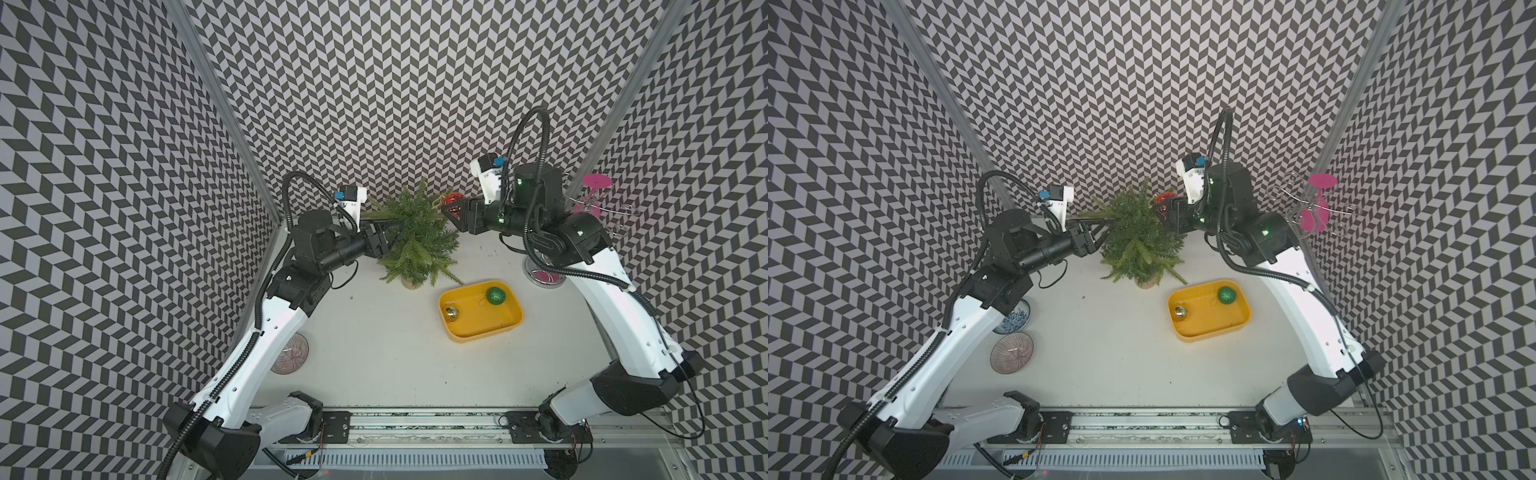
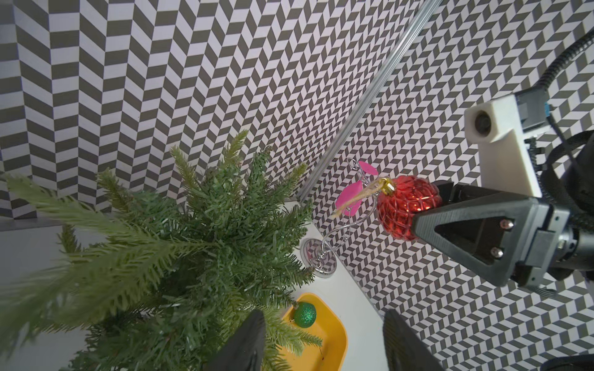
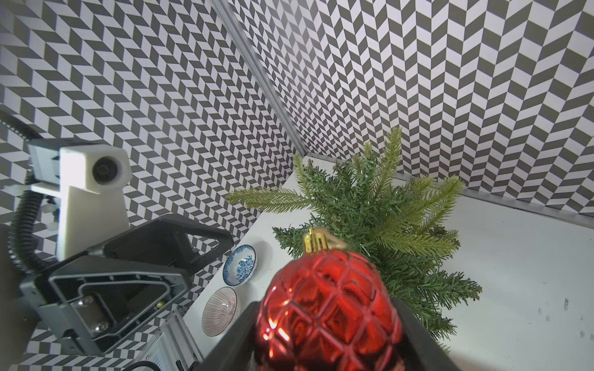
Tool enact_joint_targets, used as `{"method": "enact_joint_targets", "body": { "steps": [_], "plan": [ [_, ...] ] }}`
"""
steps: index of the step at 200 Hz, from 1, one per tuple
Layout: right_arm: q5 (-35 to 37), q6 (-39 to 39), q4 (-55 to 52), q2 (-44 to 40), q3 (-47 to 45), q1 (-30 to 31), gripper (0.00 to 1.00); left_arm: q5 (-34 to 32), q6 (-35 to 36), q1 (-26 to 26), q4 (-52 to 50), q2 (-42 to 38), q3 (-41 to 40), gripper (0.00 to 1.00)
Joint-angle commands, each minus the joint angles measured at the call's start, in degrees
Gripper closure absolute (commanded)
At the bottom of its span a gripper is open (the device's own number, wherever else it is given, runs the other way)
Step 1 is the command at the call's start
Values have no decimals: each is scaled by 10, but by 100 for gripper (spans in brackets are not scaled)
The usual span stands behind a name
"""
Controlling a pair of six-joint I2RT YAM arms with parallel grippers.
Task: Decorate the small christmas tree with ornaments
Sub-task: Hang an ornament on the christmas tree.
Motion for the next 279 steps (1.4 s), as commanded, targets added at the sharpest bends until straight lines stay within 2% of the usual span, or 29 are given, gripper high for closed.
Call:
{"method": "enact_joint_targets", "body": {
  "steps": [1, 44, 98, 154, 279],
  "plan": [
    [-9, -1, 45, 11, 25, 4, 41, 6, 14, -2, -47, 18, 30, 39],
    [-4, 4, 64, 32, 39, 2, 41, 10, 24, -1, -62, 54, 66, 39],
    [-19, 17, 111, 48, 30, 2, 41, 16, 26, -1, -42, 64, 62, 38],
    [8, 0, 109, 62, 11, 3, 41, 17, 27, 1, -37, 57, 48, 37],
    [16, -21, 116, 14, -56, 2, 41, 19, 17, 5, -26, 46, 24, 37]
  ]
}}
